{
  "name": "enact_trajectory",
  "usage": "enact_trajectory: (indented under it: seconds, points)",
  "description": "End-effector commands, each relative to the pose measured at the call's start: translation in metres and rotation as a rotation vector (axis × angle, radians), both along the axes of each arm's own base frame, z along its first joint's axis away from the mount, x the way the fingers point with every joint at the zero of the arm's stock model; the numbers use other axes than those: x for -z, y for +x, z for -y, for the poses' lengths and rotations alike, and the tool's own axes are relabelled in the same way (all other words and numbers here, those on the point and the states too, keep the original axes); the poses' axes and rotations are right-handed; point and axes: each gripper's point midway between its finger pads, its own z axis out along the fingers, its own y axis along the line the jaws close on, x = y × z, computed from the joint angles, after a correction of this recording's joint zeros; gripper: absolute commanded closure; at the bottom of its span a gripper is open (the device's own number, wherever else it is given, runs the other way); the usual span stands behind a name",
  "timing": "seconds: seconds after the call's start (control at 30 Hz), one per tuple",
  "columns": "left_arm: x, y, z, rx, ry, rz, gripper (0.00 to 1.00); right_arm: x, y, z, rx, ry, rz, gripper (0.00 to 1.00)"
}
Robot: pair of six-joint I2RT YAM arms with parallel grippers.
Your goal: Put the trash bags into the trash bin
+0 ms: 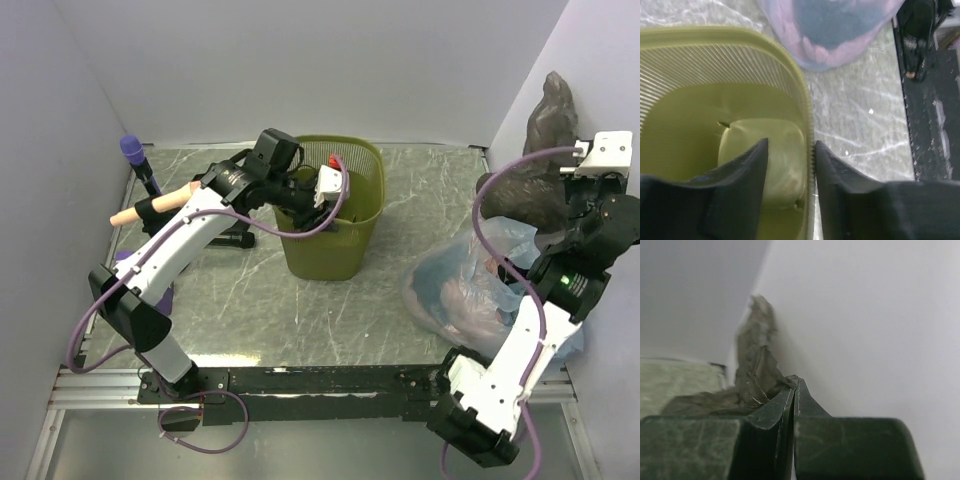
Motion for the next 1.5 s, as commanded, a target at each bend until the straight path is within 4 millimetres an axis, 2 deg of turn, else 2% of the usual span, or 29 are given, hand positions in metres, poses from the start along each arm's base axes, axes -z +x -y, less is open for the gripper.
enact_trajectory:
  seconds: [0.0, 0.17, 0.33, 0.4, 0.5, 0.63, 0.77, 0.87, 0.97, 1.03, 1.27, 1.37, 1.47]
  points:
    - [-0.053, -0.002, 0.002, 0.002, -0.13, 0.138, 0.46, -0.031, 0.003, -0.075, -0.356, 0.04, 0.087, 1.0]
    - [-0.095, 0.009, 0.003, -0.119, -0.251, 0.149, 0.25, -0.062, -0.002, -0.148, -0.726, 0.136, 0.125, 1.0]
    - [-0.14, 0.022, -0.004, -0.251, -0.438, 0.024, 0.2, -0.084, -0.005, -0.201, -0.943, 0.133, 0.091, 1.0]
    - [-0.152, 0.03, -0.009, -0.298, -0.502, -0.017, 0.19, -0.094, -0.009, -0.214, -1.006, 0.124, 0.095, 1.0]
    - [-0.167, 0.032, -0.013, -0.331, -0.575, -0.103, 0.19, -0.11, -0.013, -0.226, -1.06, 0.099, 0.097, 1.0]
    - [-0.174, 0.035, -0.017, -0.356, -0.606, -0.141, 0.19, -0.139, -0.024, -0.239, -1.117, 0.056, 0.134, 1.0]
    - [-0.176, 0.043, -0.026, -0.406, -0.628, -0.157, 0.19, -0.157, -0.028, -0.253, -1.183, 0.043, 0.156, 1.0]
    - [-0.174, 0.045, -0.033, -0.445, -0.627, -0.149, 0.19, -0.186, -0.038, -0.262, -1.216, -0.004, 0.222, 1.0]
    - [-0.171, 0.045, -0.041, -0.48, -0.626, -0.144, 0.19, -0.214, -0.035, -0.27, -1.246, -0.04, 0.292, 1.0]
    - [-0.169, 0.045, -0.048, -0.516, -0.619, -0.128, 0.2, -0.223, -0.023, -0.279, -1.268, -0.063, 0.322, 1.0]
    - [-0.173, 0.047, -0.098, -0.697, -0.571, 0.08, 0.18, -0.239, -0.016, -0.341, -1.423, -0.129, 0.436, 1.0]
    - [-0.173, 0.044, -0.12, -0.782, -0.552, 0.126, 0.16, -0.254, -0.005, -0.357, -1.396, -0.142, 0.534, 1.0]
    - [-0.172, 0.044, -0.148, -0.88, -0.513, 0.239, 0.15, -0.276, 0.006, -0.359, -1.314, -0.132, 0.668, 1.0]
